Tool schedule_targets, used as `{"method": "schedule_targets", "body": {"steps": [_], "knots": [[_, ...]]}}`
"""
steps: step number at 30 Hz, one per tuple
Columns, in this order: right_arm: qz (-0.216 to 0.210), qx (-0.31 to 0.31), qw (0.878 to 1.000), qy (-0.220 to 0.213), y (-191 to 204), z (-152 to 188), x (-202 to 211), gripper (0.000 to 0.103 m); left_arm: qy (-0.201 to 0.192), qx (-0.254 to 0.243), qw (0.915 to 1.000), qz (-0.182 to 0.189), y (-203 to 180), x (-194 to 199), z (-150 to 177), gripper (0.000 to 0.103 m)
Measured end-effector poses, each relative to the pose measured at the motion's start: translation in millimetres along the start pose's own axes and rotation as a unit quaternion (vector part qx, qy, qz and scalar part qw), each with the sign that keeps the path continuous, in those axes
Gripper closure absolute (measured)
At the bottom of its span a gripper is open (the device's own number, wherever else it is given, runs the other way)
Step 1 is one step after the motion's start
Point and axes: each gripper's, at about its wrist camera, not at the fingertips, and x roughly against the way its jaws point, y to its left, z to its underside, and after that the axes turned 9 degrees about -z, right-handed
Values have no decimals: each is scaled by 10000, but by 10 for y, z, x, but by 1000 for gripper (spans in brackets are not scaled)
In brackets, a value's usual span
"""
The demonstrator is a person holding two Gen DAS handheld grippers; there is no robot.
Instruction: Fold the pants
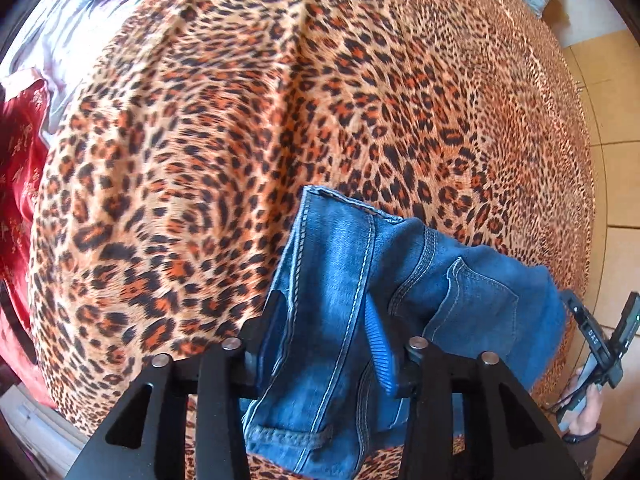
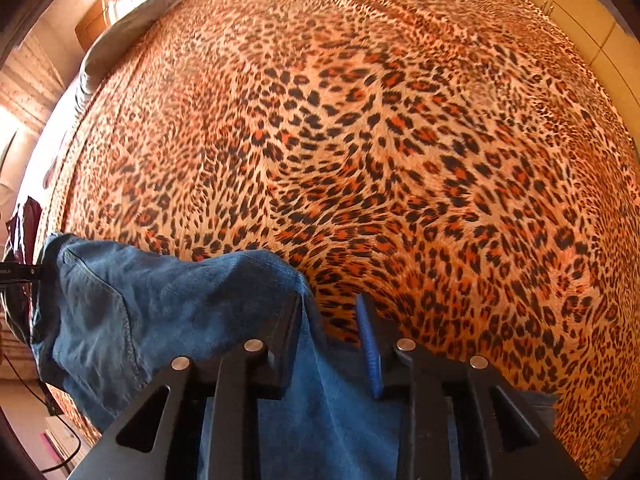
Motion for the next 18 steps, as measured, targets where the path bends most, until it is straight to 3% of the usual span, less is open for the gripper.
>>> {"method": "schedule_targets", "body": {"steps": [1, 2, 3, 4, 6, 10, 12, 14, 15, 17, 18], "knots": [[-174, -136, 9995, -222, 5, 63, 175, 70, -125, 108, 9998, 72, 75, 147, 95, 53], [-454, -317, 9977, -394, 10, 169, 330, 60, -256, 203, 9993, 192, 171, 272, 201, 45], [-844, -552, 9937, -495, 13, 299, 450, 53, -334, 270, 9986, 321, 260, 390, 317, 36], [-1230, -810, 9876, -535, 41, 396, 495, 45, -377, 365, 9975, 467, 344, 470, 462, 32], [-2000, -1364, 9696, -362, 123, 687, 477, 44, -330, 574, 9941, 856, 453, 508, 738, 28], [-2848, -2296, 9298, 414, 496, 1314, 103, 44, 99, 938, 9846, 1473, 604, 311, 1148, 28], [-3118, -2745, 9069, 700, 631, 1601, -125, 44, 236, 1029, 9832, 1492, 678, 195, 1228, 29], [-3151, -3120, 8916, 911, 718, 1771, -321, 44, 453, 1264, 9788, 1548, 666, 35, 1214, 29], [-3251, -3385, 8775, 982, 744, 1851, -411, 44, 470, 1304, 9775, 1587, 666, -1, 1206, 29], [-3488, -3901, 8473, 906, 754, 1972, -540, 44, 383, 1348, 9782, 1535, 647, -54, 1147, 29], [-3514, -4050, 8402, 814, 765, 2002, -578, 44, 318, 1362, 9793, 1466, 646, -67, 1118, 29]]}}
